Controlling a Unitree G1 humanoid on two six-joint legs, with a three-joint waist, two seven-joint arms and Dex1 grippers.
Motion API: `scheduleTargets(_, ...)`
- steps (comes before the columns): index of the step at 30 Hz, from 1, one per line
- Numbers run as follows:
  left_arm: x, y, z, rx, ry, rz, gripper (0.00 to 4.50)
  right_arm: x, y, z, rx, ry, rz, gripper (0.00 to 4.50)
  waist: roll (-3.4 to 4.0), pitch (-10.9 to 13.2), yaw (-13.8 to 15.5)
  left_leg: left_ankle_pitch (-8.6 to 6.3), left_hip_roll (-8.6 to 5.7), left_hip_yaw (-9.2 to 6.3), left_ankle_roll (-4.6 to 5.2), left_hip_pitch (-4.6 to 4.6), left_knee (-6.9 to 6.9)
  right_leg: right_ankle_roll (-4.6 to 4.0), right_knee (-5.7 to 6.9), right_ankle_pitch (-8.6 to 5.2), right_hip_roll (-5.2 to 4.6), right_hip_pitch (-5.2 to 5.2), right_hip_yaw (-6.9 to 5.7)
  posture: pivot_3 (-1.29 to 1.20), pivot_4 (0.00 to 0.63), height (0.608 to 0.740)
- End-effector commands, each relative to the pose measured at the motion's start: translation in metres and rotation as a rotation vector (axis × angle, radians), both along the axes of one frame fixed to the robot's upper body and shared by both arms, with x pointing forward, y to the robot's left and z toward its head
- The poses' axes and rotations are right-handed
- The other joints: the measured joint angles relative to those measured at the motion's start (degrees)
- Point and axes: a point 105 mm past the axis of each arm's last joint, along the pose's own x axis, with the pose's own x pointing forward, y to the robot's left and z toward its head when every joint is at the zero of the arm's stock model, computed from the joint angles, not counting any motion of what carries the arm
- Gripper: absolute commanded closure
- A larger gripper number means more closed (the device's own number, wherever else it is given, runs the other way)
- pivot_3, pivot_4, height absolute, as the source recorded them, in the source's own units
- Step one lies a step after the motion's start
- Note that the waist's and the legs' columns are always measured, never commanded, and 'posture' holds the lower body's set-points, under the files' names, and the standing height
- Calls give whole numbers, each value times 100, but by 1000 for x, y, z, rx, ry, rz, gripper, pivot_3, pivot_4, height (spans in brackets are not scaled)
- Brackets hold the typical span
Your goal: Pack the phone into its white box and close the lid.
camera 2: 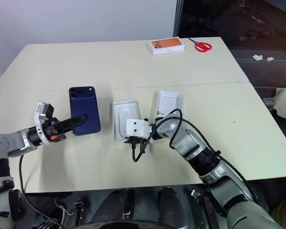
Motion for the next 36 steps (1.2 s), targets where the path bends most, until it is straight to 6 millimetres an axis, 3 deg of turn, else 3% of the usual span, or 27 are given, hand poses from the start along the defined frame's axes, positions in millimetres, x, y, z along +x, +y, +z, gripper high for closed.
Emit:
scheduleTargets(1,2,1,17,-18,-64,-5,4500,1,3,4,22,47,-13,2992,0,0,0,0,0,0,0,0,-1,0,0,0,0,0,0,0,150,740)
scheduleTargets(5,1,4,17,-22,-59,1,4500,-4,9,14,70,83,7,1030,-1,0,9,1,-1,0,-1,0,-2,0,-1,0,-1,-1,1,0,150,740)
scheduleTargets(14,3,4,16,-25,-63,9,4500,8,13,41,172,156,-39,1030,-1,1,7,0,-1,0,1,0,-4,0,-1,0,-1,-2,0,0,150,740)
scheduleTargets(19,3,4,15,-21,-62,13,4500,7,-4,20,30,110,6,1030,-1,1,27,0,-2,0,1,0,-5,0,-2,0,-2,-2,0,0,150,740)
scheduleTargets(26,2,4,15,-20,-59,11,4500,5,3,13,36,132,6,1030,-3,2,-23,1,0,1,-1,0,-10,0,-1,0,0,-7,2,0,150,740)
scheduleTargets(27,1,4,15,-22,-57,7,4500,5,3,13,34,130,6,1534,-3,2,-17,2,0,1,-3,0,-11,0,-1,0,0,-7,2,0,150,740)
scheduleTargets(33,1,2,15,-25,-55,-1,4500,6,2,11,28,131,-3,1534,-4,2,11,2,-1,1,-2,-1,-8,0,-2,0,-1,-4,1,0,150,740)
scheduleTargets(36,0,1,15,-24,-53,-5,4500,5,4,11,40,137,5,2432,-4,2,9,2,-1,1,-3,0,-8,0,-2,0,-1,-4,1,0,150,740)
